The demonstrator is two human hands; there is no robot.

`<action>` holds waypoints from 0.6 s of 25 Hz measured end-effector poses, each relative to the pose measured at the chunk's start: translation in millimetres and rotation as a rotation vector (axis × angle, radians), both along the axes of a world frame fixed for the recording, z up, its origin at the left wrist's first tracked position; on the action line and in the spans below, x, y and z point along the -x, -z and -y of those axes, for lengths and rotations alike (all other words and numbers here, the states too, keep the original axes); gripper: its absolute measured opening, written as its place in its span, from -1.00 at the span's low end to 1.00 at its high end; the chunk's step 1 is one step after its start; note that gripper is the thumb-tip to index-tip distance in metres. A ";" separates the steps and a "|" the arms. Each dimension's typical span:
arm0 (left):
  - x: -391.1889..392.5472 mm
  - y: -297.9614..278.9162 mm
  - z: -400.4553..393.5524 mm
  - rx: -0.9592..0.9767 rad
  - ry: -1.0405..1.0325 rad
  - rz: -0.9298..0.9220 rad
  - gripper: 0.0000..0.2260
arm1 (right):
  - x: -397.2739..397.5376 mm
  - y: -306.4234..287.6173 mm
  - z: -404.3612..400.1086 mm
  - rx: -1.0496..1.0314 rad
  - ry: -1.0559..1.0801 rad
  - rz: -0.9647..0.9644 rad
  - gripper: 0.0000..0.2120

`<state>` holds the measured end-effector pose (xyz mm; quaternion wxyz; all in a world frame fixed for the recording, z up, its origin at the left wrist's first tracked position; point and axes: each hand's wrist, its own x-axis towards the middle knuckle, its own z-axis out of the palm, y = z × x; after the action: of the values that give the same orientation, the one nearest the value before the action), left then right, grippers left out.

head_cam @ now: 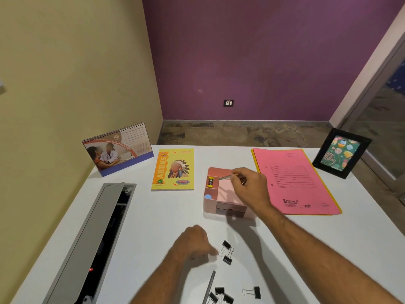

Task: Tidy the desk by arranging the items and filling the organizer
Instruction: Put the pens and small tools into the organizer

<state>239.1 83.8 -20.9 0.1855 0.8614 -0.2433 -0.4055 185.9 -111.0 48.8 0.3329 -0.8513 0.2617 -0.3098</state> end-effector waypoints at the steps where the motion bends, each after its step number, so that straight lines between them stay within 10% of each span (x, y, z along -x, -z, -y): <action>1: 6.9 1.0 -3.7 -0.105 0.135 0.079 -0.64 | -6.6 -1.2 6.2 0.053 0.010 -0.062 -0.81; 15: 32.3 46.0 -6.0 -0.217 0.179 0.100 -0.66 | -49.7 13.0 36.0 0.384 0.045 -0.637 -0.77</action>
<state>206.9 89.8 -66.9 0.0418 0.8704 -0.2830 -0.4007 235.6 -147.0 35.8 0.0621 -0.9459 0.3082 -0.0801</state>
